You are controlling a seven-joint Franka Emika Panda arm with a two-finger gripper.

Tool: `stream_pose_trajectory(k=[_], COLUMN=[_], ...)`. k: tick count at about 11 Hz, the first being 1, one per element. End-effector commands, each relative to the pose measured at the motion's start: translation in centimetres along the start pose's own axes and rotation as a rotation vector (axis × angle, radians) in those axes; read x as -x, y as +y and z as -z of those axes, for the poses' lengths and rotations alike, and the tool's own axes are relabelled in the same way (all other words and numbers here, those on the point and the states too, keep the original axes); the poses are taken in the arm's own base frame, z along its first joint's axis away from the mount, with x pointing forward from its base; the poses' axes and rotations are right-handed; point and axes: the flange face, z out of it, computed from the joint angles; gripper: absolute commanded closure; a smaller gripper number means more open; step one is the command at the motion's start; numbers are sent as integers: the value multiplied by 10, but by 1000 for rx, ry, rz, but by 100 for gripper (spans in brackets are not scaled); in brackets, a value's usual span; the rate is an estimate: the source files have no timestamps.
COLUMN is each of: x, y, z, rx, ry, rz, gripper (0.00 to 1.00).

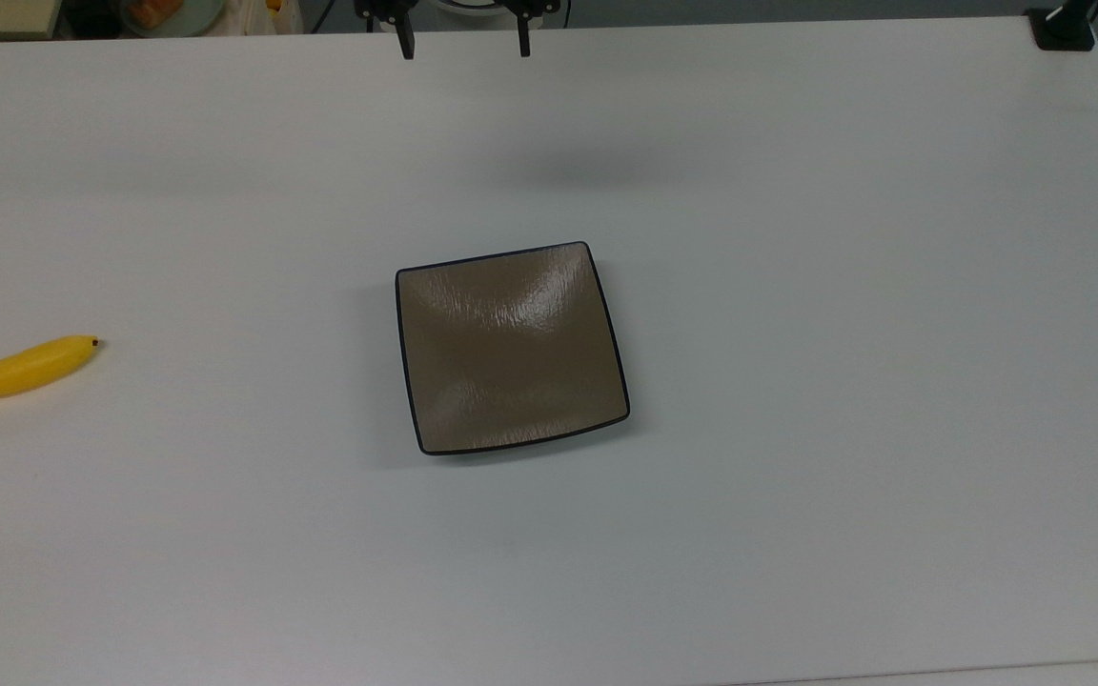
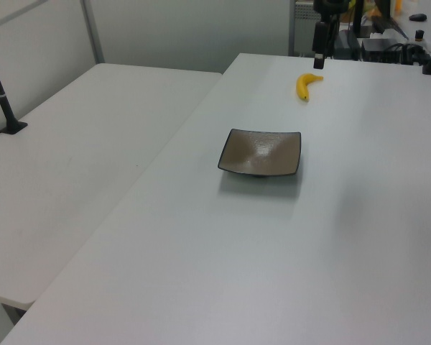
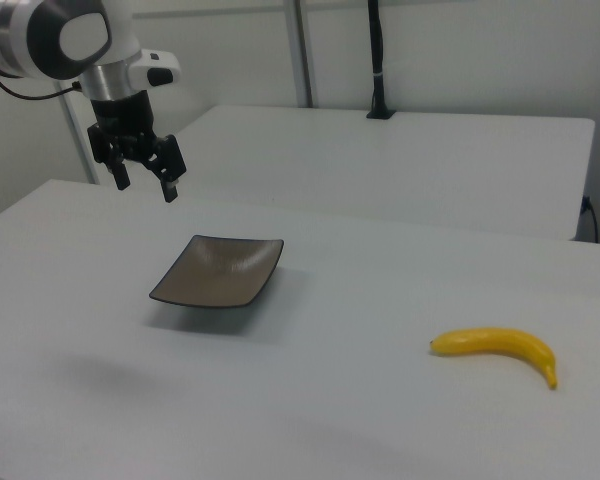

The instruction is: Bananas placed on a ceramic plate

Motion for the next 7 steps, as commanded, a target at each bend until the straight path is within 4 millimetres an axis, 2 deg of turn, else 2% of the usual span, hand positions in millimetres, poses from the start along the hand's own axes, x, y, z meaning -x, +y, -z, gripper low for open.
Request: stream_pose_trajectory(k=[1, 4, 7], x=[-2, -8, -10], y=[10, 42, 95], z=[5, 9, 13], rx=[12, 19, 15], ry=[30, 74, 84], rz=[-10, -54, -213], gripper=[0, 0, 0])
